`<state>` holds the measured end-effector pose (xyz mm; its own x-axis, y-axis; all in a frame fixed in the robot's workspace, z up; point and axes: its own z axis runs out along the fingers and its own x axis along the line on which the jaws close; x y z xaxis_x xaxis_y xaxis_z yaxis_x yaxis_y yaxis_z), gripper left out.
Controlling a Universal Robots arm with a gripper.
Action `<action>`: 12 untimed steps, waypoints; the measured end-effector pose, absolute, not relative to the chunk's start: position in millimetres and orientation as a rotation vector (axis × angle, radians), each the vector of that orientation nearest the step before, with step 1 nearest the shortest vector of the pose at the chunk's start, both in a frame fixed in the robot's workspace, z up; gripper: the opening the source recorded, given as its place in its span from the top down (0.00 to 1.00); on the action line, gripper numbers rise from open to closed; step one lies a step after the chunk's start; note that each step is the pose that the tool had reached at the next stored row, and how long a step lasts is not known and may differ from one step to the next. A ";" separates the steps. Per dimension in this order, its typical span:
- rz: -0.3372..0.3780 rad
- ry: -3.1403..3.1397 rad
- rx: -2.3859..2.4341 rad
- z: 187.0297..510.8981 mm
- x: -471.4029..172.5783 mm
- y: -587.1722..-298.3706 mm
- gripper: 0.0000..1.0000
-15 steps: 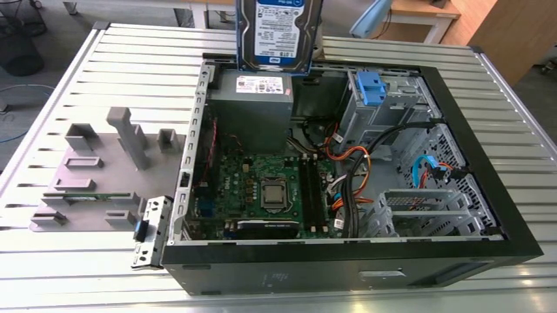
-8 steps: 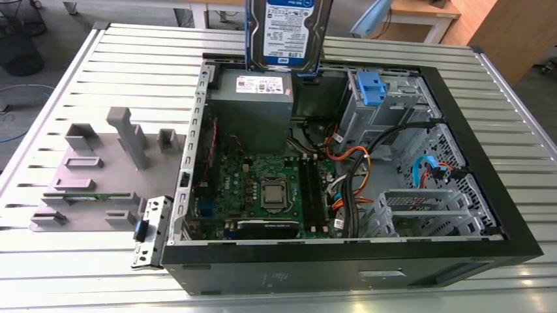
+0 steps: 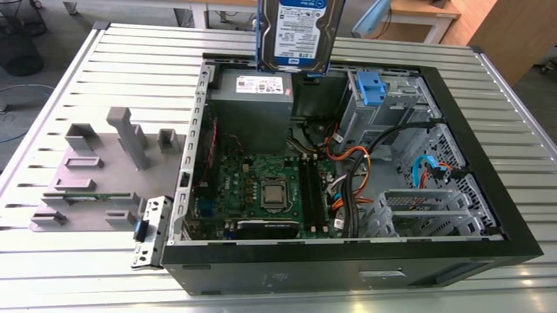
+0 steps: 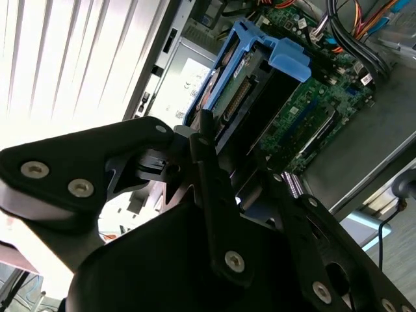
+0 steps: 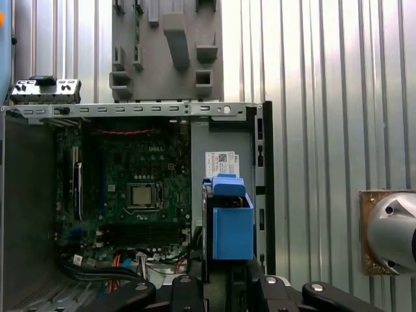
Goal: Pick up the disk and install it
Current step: 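Pick up the disk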
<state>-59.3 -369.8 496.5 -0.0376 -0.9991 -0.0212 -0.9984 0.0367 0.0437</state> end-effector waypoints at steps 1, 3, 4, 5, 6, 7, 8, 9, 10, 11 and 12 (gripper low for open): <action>-0.072 -2.251 2.169 496.4 -57.6 -369.8 0.65; -0.072 -2.251 2.169 496.5 -54.4 -369.8 0.65; -0.072 -2.251 2.169 496.4 -52.7 -369.8 0.65; -0.072 -2.251 2.169 496.5 -51.0 -369.8 0.65; -0.072 -2.251 2.169 496.5 -49.2 -369.8 0.65; -0.072 -2.251 2.169 496.5 -47.6 -369.8 0.65; -0.072 -2.251 2.169 496.5 -45.9 -369.8 0.65; -0.072 -2.251 2.169 496.5 -44.2 -369.8 0.65; -0.072 -2.251 2.169 496.5 -42.5 -369.8 0.65; -0.072 -2.251 2.169 496.5 -40.9 -369.8 0.65; -0.072 -2.251 2.169 496.5 -39.2 -369.8 0.65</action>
<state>-39.2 -369.8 496.5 -0.0376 -0.9991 -0.0213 -0.9984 0.0366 0.0436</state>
